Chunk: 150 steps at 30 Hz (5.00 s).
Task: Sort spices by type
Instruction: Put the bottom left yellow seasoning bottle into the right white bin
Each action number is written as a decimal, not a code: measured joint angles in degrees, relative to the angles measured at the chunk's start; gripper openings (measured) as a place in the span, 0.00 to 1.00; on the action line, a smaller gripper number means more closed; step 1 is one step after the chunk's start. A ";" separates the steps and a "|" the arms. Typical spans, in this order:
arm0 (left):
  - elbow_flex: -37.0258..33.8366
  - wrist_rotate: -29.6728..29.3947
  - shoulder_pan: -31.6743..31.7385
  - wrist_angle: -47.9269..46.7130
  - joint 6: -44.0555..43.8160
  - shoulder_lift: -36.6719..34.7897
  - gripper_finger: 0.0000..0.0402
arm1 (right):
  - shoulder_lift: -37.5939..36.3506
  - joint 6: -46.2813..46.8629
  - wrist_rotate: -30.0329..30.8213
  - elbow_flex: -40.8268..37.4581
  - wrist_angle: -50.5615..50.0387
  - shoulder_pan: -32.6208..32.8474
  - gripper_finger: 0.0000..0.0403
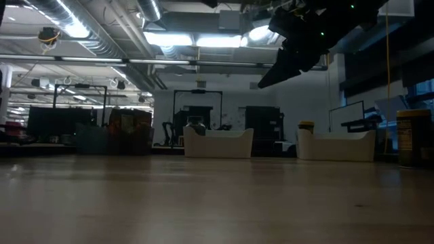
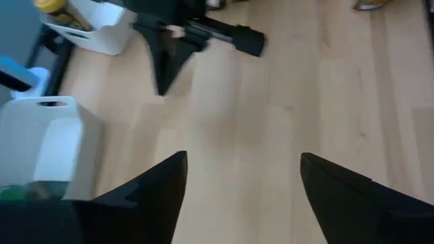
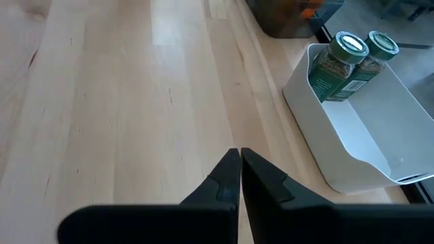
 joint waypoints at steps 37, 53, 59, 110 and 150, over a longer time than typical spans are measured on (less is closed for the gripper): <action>-1.01 7.15 -29.32 -27.44 -53.46 0.27 0.76 | 0.01 -8.56 0.33 0.00 4.32 0.00 0.04; -1.01 7.12 -40.84 -30.38 -54.61 4.24 0.76 | 0.01 -16.87 0.49 0.00 14.23 0.00 0.04; -1.01 7.38 -44.03 -32.32 -56.78 6.49 0.76 | 0.01 -18.03 0.50 0.00 15.44 0.00 0.04; -15.44 20.15 -56.63 -26.71 -73.28 8.62 0.76 | 0.01 -18.14 0.45 0.00 15.89 0.00 0.04; -24.90 20.15 -46.71 -15.54 -71.05 8.64 0.49 | 0.01 -17.70 0.04 0.00 15.18 0.00 0.04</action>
